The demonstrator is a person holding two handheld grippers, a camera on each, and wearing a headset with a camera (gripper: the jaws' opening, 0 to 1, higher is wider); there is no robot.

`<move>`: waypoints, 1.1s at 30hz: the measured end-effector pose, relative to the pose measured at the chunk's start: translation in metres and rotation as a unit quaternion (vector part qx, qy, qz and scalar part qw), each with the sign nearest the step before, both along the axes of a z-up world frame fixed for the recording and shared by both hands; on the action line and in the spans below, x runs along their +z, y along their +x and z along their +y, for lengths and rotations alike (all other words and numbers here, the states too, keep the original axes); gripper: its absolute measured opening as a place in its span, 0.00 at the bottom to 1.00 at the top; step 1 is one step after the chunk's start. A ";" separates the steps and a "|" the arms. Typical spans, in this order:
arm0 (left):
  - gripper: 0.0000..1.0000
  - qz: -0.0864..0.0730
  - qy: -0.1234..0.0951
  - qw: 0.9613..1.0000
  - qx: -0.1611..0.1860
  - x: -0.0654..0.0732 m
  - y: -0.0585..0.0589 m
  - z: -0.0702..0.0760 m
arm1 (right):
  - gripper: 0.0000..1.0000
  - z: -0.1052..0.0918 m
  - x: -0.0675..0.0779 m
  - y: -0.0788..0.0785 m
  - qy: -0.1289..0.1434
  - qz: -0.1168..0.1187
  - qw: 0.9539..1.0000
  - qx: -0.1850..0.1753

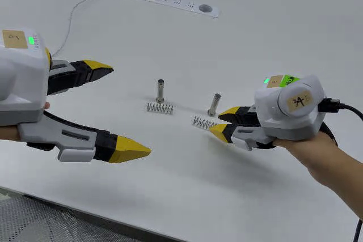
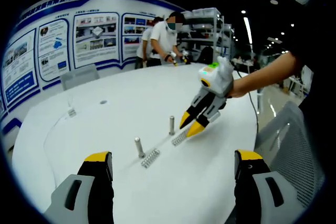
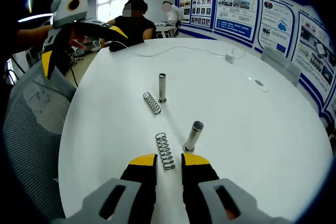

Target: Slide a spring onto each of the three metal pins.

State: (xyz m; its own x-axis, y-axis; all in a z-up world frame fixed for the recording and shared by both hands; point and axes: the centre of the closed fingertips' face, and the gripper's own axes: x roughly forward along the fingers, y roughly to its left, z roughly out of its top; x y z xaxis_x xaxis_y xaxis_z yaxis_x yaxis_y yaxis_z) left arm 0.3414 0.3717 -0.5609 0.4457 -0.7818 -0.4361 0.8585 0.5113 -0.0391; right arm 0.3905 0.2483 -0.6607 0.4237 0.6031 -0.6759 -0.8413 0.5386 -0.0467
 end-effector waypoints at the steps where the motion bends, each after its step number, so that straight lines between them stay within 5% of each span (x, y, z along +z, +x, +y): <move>1: 0.99 0.001 0.001 1.000 0.000 -0.001 0.000 0.000 | 0.19 0.000 -0.002 0.000 0.000 0.006 1.000 0.001; 20: 0.98 0.006 0.000 1.000 0.002 0.002 0.002 -0.002 | 0.13 0.007 -0.015 -0.011 -0.025 0.045 0.997 0.053; 33: 0.95 0.004 0.005 1.000 0.001 0.007 -0.002 -0.004 | 0.11 0.006 -0.002 -0.016 -0.037 0.026 0.997 0.060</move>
